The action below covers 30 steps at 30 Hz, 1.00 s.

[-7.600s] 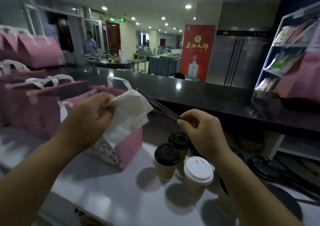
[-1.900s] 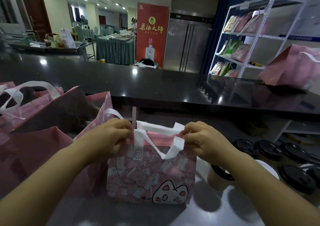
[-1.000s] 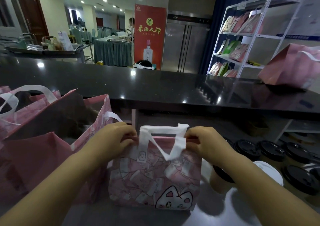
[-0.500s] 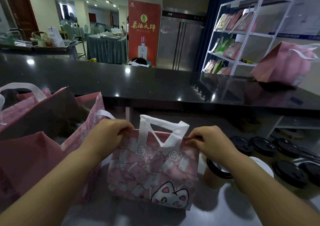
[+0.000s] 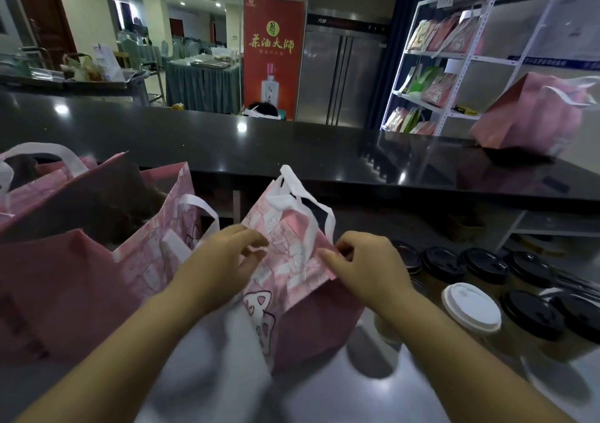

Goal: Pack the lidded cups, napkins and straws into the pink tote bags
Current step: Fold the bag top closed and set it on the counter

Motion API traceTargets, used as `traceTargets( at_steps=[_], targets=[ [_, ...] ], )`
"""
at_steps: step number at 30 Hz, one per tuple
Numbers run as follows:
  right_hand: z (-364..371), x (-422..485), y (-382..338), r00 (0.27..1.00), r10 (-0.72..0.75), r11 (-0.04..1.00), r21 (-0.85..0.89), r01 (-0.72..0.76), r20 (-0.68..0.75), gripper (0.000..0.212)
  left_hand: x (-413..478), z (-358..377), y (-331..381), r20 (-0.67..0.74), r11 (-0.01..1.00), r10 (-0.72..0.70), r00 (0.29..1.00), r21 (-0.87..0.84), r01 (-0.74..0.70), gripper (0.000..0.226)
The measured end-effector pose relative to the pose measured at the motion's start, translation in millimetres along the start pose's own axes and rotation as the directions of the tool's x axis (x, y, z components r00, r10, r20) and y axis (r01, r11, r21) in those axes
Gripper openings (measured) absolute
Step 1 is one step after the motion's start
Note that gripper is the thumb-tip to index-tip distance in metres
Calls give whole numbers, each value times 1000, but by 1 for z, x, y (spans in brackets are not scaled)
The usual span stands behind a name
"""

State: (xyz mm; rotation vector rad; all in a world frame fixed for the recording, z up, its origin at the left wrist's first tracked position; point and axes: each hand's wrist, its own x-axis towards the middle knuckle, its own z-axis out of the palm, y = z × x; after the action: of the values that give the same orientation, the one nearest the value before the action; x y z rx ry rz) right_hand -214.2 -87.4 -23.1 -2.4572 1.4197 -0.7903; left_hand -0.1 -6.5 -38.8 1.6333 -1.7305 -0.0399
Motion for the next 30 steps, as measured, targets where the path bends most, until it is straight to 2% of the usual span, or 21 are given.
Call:
traceTargets(
  at_steps=[4,6,8,12,17,20,23,25,28,30],
  targets=[
    [-2,-10,2,989,-12,946,321,-37,150,35,-18,16,9,229,993,-111,967,-18,118,45],
    [-3,-17,11,967,-85,936,351,-4,240,45,-29,24,9,298,986,-164,940,23,165,64],
    [-3,-23,23,950,-129,958,282,46,283,65,-40,33,9,317,978,-207,926,95,186,76],
    [11,-30,40,965,-99,984,170,58,242,64,-54,52,13,245,959,-272,931,151,240,78],
    [31,-33,44,988,-101,995,24,99,118,34,-58,69,19,160,947,-320,934,81,310,68],
    [39,-30,39,989,-142,989,38,141,31,17,-57,76,18,66,946,-319,945,81,314,68],
    [49,-30,33,985,-146,975,155,160,-96,11,-54,81,18,-23,936,-342,939,76,343,72],
    [53,-34,34,987,-120,964,224,140,-102,20,-54,83,16,-38,929,-364,931,58,365,74],
    [59,-44,48,992,-66,978,206,42,111,58,-59,85,15,-32,929,-368,929,33,369,75],
    [63,-51,54,981,-46,979,204,6,190,73,-63,88,15,-27,921,-387,922,34,388,79]
  ],
)
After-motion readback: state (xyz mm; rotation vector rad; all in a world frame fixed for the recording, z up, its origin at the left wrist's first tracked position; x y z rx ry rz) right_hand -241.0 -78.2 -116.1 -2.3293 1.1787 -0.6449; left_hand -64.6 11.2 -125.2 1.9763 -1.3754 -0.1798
